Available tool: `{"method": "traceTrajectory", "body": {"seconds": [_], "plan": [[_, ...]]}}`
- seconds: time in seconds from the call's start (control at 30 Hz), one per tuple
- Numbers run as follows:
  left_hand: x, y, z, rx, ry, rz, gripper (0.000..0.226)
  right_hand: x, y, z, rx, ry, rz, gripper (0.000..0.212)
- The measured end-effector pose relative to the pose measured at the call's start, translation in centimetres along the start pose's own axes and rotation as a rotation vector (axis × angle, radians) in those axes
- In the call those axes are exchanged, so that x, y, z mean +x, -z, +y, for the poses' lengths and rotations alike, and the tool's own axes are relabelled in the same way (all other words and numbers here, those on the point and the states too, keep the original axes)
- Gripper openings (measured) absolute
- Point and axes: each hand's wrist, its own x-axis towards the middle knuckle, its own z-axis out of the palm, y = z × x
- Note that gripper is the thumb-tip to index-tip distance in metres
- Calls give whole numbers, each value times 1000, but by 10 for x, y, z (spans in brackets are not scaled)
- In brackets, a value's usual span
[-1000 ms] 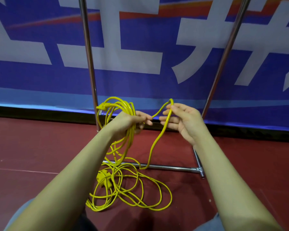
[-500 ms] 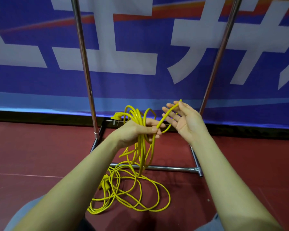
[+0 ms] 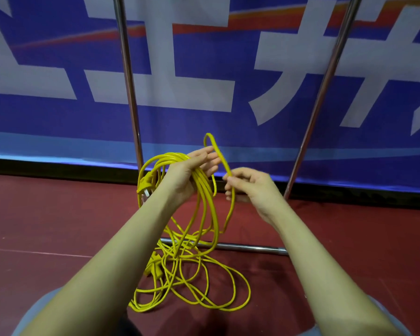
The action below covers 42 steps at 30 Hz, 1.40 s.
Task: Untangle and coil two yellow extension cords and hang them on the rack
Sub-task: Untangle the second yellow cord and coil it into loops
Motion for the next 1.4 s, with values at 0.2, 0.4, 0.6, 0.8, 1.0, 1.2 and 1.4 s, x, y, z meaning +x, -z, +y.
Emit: {"method": "traceTrajectory", "body": {"seconds": [0.2,0.4,0.6,0.8,1.0,1.2,1.4], "plan": [[-8,11,-3,229,207,-103,22,4,8,-18,312,44,71,14],[-16,11,-14,499,299,-371,23,11,14,-23,590,27,80,12],[-17,-2,-20,415,237,-371,18,15,19,-20,576,26,149,12],[-7,-11,-11,17,88,-179,16,6,22,0,117,-171,41,20],[-3,-7,3,-109,-25,-97,21,1,11,8,-92,-140,-247,8],[-3,5,10,-123,2,-91,23,6,1,5,-71,119,88,19],[-3,5,8,-88,36,-107,27,5,-1,0,-197,207,78,19]]}}
